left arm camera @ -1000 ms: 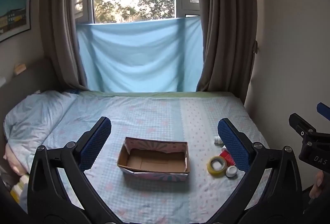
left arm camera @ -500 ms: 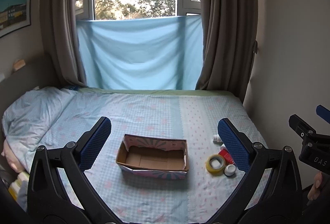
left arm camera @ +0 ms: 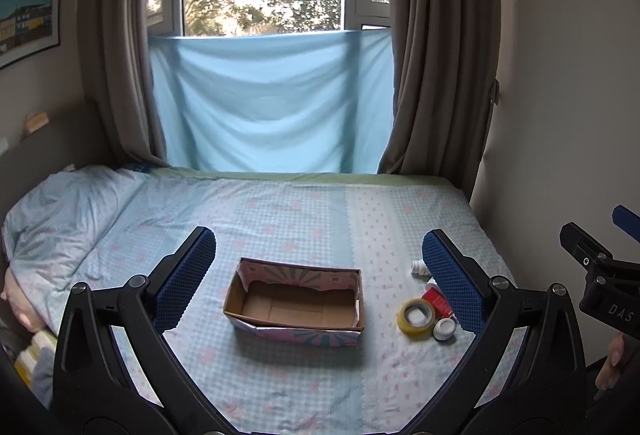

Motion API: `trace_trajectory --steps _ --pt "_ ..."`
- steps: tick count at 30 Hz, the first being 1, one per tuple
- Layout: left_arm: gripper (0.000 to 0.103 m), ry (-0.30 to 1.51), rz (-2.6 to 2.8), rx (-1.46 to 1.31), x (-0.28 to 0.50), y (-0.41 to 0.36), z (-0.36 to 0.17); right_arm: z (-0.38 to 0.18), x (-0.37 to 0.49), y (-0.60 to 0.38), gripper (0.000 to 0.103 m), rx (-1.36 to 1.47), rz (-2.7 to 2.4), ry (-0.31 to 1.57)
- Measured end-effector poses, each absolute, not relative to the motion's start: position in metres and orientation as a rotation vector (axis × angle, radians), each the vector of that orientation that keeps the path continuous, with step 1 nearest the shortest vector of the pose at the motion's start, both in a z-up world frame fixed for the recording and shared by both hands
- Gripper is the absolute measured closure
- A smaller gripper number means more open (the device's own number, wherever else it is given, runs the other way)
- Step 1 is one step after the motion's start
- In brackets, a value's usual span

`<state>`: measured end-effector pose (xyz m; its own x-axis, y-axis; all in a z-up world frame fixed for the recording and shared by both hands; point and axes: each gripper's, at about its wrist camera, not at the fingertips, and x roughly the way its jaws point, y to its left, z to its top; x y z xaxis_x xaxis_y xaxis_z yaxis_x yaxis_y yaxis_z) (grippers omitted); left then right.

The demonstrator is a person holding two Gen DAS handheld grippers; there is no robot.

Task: Organize rigid objects

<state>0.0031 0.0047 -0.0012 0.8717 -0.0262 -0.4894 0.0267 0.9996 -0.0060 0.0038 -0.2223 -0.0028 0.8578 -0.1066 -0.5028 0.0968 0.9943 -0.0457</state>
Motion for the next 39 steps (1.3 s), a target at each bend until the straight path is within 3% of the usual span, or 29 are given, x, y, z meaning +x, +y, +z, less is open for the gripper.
trace_trajectory --steps 39 --pt "0.001 0.51 -0.042 -0.008 0.005 0.015 -0.001 0.002 0.003 -0.217 0.0 -0.019 -0.094 0.501"
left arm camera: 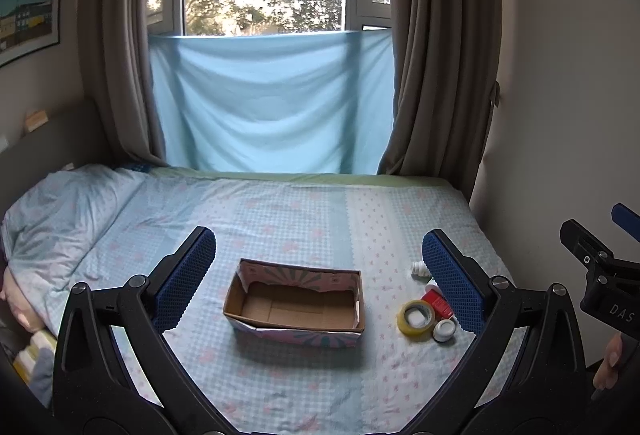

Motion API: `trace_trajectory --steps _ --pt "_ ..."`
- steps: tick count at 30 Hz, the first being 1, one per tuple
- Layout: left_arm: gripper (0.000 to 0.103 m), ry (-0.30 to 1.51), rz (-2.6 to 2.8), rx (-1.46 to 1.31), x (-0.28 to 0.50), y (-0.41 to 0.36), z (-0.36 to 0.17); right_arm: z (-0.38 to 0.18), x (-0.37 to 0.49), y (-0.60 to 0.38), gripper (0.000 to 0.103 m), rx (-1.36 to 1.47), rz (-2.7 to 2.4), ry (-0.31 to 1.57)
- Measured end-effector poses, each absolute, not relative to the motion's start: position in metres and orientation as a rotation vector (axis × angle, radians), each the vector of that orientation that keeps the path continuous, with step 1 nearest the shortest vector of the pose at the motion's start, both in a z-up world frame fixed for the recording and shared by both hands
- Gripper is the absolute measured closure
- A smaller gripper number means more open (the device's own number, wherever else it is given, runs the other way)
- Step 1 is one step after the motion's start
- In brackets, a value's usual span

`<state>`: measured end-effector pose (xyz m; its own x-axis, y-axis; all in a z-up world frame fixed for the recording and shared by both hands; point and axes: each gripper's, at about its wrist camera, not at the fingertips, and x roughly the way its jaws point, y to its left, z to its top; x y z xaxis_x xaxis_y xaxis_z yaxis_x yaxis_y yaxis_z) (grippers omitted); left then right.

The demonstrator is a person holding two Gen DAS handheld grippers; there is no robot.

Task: Organize rigid objects

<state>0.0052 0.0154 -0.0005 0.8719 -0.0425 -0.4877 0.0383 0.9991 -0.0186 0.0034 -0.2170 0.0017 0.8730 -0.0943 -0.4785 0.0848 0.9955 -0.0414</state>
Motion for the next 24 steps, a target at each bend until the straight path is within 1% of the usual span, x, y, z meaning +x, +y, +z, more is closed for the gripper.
trace_trajectory --steps 9,14,19,24 --pt "0.001 0.496 -0.025 0.018 0.009 0.021 0.002 0.002 0.009 -0.213 0.0 -0.01 -0.123 0.497" --pt "0.001 0.535 -0.109 0.048 0.031 0.015 -0.005 0.003 0.017 -0.225 0.0 0.029 -0.159 0.534" --pt "0.001 0.605 -0.225 0.036 0.06 -0.011 -0.044 -0.008 0.03 -0.255 0.0 0.032 -0.181 0.581" --pt "0.001 0.745 -0.338 0.033 0.076 -0.061 -0.106 -0.039 0.059 -0.295 0.0 -0.015 -0.145 0.662"
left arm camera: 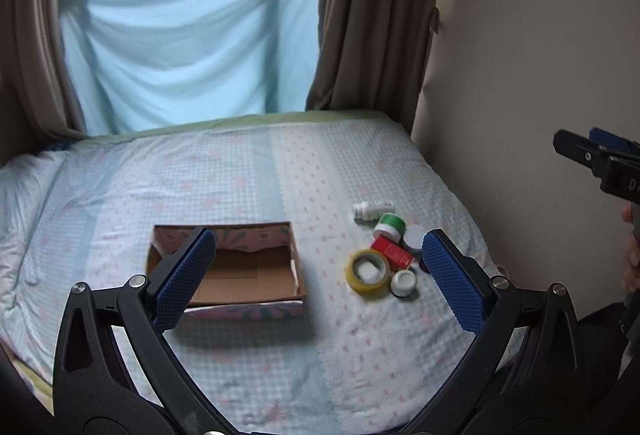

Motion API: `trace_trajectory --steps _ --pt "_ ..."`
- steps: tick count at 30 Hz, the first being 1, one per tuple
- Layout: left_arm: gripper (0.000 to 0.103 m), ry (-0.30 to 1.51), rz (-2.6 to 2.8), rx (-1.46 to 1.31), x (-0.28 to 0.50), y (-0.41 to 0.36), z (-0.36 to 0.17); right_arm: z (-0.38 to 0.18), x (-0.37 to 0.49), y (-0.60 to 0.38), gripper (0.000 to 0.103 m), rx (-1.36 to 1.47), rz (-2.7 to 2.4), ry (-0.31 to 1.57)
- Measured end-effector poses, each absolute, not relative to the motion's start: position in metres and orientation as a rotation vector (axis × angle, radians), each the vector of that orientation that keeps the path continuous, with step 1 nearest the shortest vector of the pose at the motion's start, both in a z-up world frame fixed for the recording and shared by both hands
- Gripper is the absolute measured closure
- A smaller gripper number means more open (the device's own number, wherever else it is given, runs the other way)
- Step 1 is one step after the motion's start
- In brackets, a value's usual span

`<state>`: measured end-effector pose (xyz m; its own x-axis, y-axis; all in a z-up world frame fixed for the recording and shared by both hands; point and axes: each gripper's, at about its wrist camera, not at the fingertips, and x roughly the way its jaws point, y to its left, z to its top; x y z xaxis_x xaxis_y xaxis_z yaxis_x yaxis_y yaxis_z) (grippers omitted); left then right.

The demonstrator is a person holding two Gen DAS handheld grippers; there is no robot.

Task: Organize rigid objects
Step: 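Reach the left tool to the yellow tape while the right tool reaches the white lid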

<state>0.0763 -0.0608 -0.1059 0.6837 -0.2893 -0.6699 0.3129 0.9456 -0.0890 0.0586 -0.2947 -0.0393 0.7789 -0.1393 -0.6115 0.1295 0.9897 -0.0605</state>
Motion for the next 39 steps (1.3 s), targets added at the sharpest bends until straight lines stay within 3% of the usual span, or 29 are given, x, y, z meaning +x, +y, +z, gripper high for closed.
trace_trajectory --steps 6,16,20,28,39 --pt "0.001 0.931 -0.395 0.073 0.105 -0.126 -0.194 -0.098 0.112 -0.341 0.0 -0.031 -0.091 0.756" --pt "0.001 1.268 -0.294 0.066 0.198 -0.206 -0.373 -0.281 0.22 -0.412 0.0 0.078 -0.1 1.067" --pt "0.001 1.366 -0.257 0.033 0.226 -0.22 -0.421 -0.335 0.241 -0.419 0.0 0.098 -0.094 1.167" --pt "0.001 1.484 -0.237 0.051 0.254 -0.246 -0.478 -0.399 0.273 -0.415 0.0 0.095 -0.025 1.278" --pt "0.001 1.531 -0.179 0.075 0.257 -0.255 -0.508 -0.448 0.289 -0.419 0.0 0.103 -0.03 1.369"
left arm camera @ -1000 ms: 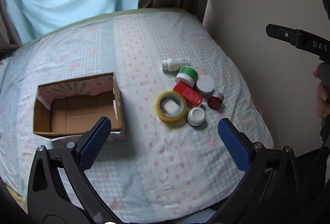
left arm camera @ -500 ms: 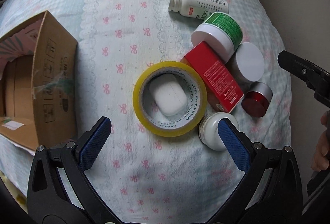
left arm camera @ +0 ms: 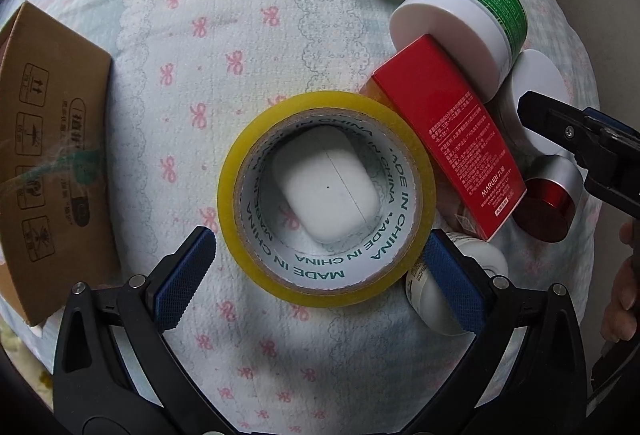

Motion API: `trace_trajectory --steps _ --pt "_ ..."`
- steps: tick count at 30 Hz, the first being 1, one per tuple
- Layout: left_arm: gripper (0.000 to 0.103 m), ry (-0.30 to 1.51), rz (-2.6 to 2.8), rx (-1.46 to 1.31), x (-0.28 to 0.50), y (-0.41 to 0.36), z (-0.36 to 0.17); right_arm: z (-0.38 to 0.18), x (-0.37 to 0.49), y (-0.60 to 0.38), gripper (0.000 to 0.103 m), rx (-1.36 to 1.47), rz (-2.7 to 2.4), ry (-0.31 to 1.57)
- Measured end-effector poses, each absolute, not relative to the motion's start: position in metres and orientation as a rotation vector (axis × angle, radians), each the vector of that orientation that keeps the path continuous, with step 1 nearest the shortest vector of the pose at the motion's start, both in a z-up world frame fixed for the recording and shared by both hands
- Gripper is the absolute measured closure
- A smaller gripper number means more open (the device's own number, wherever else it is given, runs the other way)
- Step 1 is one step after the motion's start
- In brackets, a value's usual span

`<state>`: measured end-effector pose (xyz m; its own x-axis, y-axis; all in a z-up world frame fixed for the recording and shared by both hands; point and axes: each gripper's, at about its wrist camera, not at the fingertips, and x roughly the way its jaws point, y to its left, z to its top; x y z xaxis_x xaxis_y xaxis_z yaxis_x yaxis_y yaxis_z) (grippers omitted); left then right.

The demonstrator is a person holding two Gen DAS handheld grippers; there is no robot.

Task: Organize rigid objects
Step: 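Reach the left tool to the yellow tape while the right tool reaches the white lid, then close the left tool on the yellow tape while the right tool grips the white lid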

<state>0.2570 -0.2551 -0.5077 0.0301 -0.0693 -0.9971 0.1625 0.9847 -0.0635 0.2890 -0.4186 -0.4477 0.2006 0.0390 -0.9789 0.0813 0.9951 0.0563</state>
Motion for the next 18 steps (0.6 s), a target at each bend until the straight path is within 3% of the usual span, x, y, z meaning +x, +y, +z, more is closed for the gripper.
trace_trajectory --steps 8,12,14,18 --pt "0.001 1.533 -0.167 0.102 0.274 -0.269 -0.534 -0.466 0.299 -0.414 0.002 0.085 -0.021 1.394" --pt "0.004 1.509 -0.17 0.123 0.278 -0.28 -0.541 -0.478 0.302 -0.411 0.019 0.071 -0.005 1.43" --pt "0.007 1.507 -0.173 0.126 0.279 -0.282 -0.543 -0.483 0.303 -0.407 0.032 0.08 0.013 1.444" --pt "0.007 1.492 -0.182 0.12 0.279 -0.282 -0.539 -0.484 0.301 -0.402 0.033 0.058 0.001 1.434"
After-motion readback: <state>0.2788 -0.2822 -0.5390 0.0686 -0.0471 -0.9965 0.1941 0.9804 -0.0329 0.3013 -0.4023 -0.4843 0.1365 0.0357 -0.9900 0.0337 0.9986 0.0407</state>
